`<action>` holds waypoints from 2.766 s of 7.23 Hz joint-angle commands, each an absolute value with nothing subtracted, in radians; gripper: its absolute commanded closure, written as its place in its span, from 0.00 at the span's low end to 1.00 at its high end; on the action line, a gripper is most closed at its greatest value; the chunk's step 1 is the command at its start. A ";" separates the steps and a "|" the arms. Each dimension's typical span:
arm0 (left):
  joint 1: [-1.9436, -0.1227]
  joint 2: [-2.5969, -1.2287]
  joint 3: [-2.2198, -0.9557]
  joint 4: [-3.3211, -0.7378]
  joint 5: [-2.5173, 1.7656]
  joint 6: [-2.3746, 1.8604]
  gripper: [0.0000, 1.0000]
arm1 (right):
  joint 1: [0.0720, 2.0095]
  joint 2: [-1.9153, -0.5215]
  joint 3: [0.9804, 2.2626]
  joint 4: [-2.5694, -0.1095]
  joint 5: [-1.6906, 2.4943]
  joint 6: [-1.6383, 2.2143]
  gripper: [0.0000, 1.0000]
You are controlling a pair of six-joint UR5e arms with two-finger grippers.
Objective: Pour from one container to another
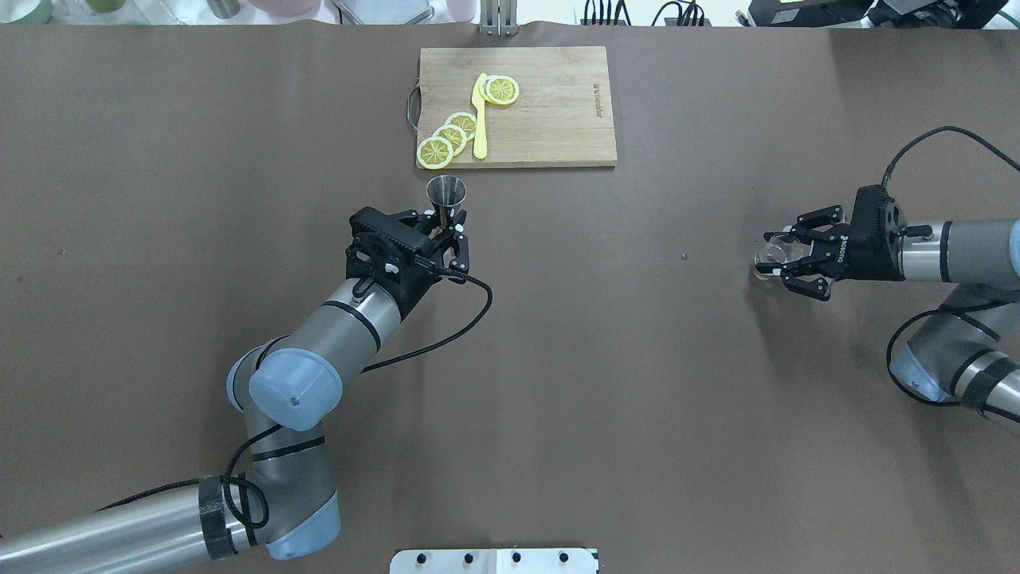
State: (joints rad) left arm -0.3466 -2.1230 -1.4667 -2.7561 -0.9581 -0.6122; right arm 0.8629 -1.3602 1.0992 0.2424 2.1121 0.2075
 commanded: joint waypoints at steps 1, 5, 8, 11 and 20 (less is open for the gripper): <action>-0.344 -2.129 -1.470 -2.769 -1.002 -0.609 1.00 | 0.877 -1.361 1.150 0.217 2.123 0.241 0.67; -0.348 -2.129 -1.483 -2.792 -1.075 -0.473 1.00 | 0.926 -1.374 1.342 -0.044 2.195 0.253 1.00; -0.351 -2.128 -1.480 -2.853 -1.251 -0.304 1.00 | 0.930 -1.356 1.445 -0.181 2.201 0.238 1.00; -0.351 -2.157 -1.490 -2.861 -1.334 -0.218 1.00 | 0.930 -1.339 1.549 -0.338 2.204 0.218 1.00; -0.351 -2.151 -1.466 -2.973 -1.356 -0.218 1.00 | 0.942 -1.221 1.693 -0.576 2.401 0.102 1.00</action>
State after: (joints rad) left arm -0.3515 -2.1507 -1.4666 -2.9721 -1.3560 -0.2167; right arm 0.9429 -1.2471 1.6798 -0.5402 2.3855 0.1684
